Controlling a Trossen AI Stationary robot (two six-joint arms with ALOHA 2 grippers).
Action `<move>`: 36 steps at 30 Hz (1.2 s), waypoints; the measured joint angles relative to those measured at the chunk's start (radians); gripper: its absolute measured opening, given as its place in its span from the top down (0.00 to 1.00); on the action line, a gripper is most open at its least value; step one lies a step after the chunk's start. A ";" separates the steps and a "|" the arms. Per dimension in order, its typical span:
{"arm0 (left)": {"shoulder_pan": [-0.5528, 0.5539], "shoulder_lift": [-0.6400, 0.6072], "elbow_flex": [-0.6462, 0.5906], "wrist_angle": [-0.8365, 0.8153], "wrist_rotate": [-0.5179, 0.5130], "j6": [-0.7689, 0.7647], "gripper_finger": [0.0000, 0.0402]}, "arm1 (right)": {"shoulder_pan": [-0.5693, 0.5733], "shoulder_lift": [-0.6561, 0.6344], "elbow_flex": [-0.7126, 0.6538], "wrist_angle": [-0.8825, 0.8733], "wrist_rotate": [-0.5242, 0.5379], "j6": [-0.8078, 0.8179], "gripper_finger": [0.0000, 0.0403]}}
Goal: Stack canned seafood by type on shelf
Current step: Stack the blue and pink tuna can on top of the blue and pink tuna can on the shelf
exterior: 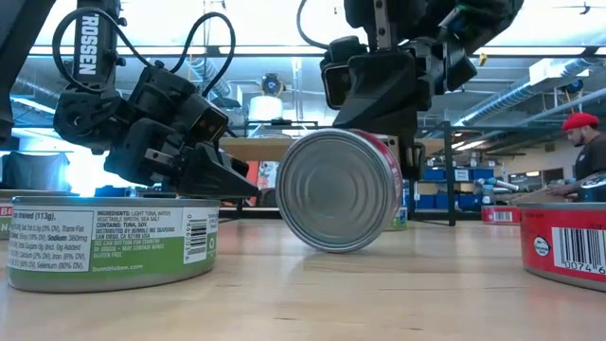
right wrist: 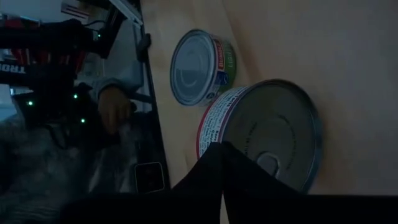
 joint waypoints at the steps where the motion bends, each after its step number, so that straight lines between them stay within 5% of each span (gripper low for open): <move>1: 0.000 0.000 0.000 0.000 0.000 0.000 1.00 | 0.000 0.000 0.000 -0.002 0.003 0.003 0.96; 36: 0.000 0.000 0.000 -0.020 -0.016 0.020 1.00 | -0.040 0.001 0.033 -0.033 0.029 -0.147 0.47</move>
